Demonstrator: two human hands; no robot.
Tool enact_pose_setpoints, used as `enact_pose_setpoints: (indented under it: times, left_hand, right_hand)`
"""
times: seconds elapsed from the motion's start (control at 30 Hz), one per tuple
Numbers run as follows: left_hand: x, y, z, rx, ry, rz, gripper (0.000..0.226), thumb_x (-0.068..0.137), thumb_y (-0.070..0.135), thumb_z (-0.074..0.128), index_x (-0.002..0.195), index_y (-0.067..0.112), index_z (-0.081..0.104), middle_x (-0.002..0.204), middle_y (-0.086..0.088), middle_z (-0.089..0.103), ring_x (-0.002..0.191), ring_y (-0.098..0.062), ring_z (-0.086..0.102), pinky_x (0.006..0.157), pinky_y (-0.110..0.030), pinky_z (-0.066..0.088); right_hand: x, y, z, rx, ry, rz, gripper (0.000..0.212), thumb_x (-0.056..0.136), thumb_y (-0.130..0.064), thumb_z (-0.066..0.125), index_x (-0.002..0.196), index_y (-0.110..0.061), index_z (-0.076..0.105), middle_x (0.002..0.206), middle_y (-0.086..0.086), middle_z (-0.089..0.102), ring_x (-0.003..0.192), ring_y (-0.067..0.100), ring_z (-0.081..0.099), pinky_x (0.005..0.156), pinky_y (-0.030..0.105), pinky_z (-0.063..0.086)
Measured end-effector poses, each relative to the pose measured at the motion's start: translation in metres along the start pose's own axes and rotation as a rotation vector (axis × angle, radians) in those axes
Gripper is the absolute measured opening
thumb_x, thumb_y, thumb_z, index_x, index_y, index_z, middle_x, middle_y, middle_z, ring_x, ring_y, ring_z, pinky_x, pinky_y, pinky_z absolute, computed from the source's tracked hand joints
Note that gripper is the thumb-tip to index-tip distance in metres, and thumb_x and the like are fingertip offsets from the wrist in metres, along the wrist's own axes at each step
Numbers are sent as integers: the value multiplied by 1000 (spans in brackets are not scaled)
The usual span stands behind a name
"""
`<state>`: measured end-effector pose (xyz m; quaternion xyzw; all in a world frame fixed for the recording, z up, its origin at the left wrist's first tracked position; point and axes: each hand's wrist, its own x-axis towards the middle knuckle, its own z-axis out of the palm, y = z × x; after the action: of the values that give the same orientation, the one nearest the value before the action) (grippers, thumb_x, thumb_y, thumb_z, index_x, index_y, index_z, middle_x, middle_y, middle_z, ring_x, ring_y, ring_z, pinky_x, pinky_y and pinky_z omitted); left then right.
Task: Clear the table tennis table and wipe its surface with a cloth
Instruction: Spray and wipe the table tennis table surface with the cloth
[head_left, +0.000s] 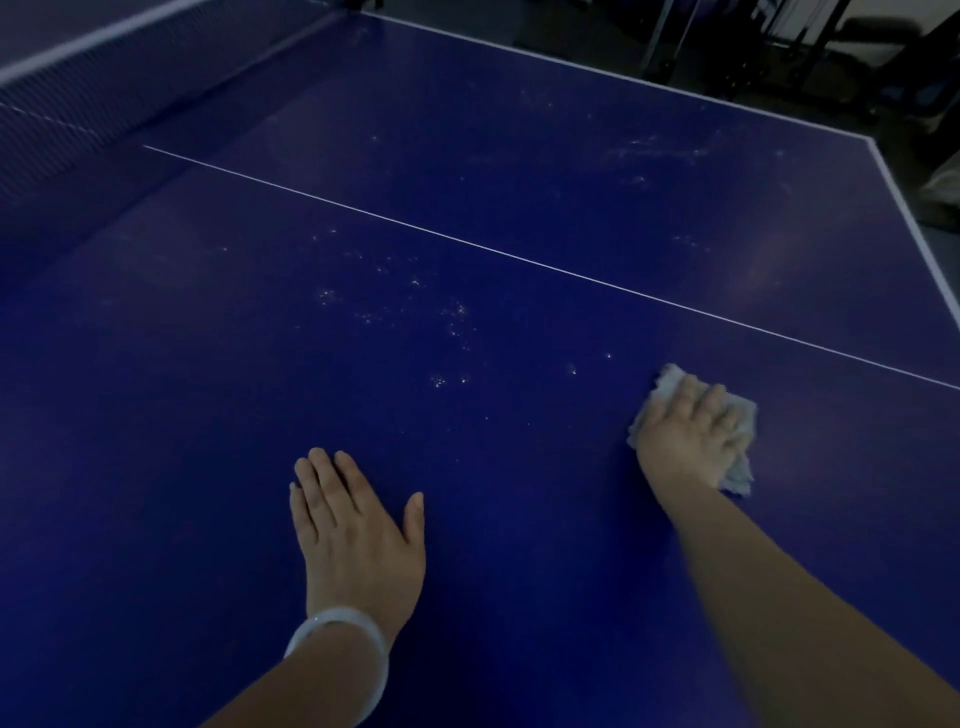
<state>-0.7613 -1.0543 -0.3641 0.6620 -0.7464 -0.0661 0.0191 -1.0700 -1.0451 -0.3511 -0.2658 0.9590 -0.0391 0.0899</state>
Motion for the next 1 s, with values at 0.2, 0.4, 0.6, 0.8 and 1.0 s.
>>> enact_pose_setpoints:
  times: [0.2, 0.4, 0.6, 0.8, 1.0]
  left_hand:
    - [0, 1, -1, -13, -3, 0, 93, 89, 62, 0, 150, -7, 13, 158, -28, 10, 149, -38, 6, 122, -50, 8]
    - [0, 1, -3, -4, -25, 4, 90, 91, 60, 4, 149, -8, 15, 157, -30, 12, 148, -39, 8, 121, -51, 10]
    - [0, 0, -4, -4, -39, -18, 94, 85, 62, -13, 151, -3, -3, 160, -25, -6, 149, -35, -9, 122, -47, -1]
    - [-1, 2, -5, -5, -27, -21, 95, 85, 62, -13, 151, -4, 0, 160, -26, -4, 149, -35, -7, 122, -48, 1]
    - [0, 1, -4, -11, -33, -5, 90, 90, 60, 0, 150, -6, 11, 158, -28, 6, 149, -37, 2, 122, -49, 6]
  right_hand:
    - [-34, -10, 29, -317, 6, -724, 73, 99, -41, 34, 156, -16, -5, 162, 12, -13, 147, 36, -19, 119, 59, 0]
    - [47, 62, -12, 18, 8, -54, 58, 102, -45, 14, 156, -27, 1, 164, 6, -3, 150, 33, -4, 120, 55, 0]
    - [73, -36, -4, -122, -62, -216, 71, 102, -44, 34, 156, -20, -5, 163, 12, -10, 149, 38, -7, 117, 58, 0]
    - [45, -17, 13, -202, -38, -776, 64, 102, -38, 23, 156, -18, -6, 164, 8, -8, 149, 30, -16, 120, 56, 3]
    - [110, 15, -17, 19, -42, -41, 58, 103, -46, 16, 156, -27, 1, 164, 5, -5, 149, 35, -6, 118, 55, -5]
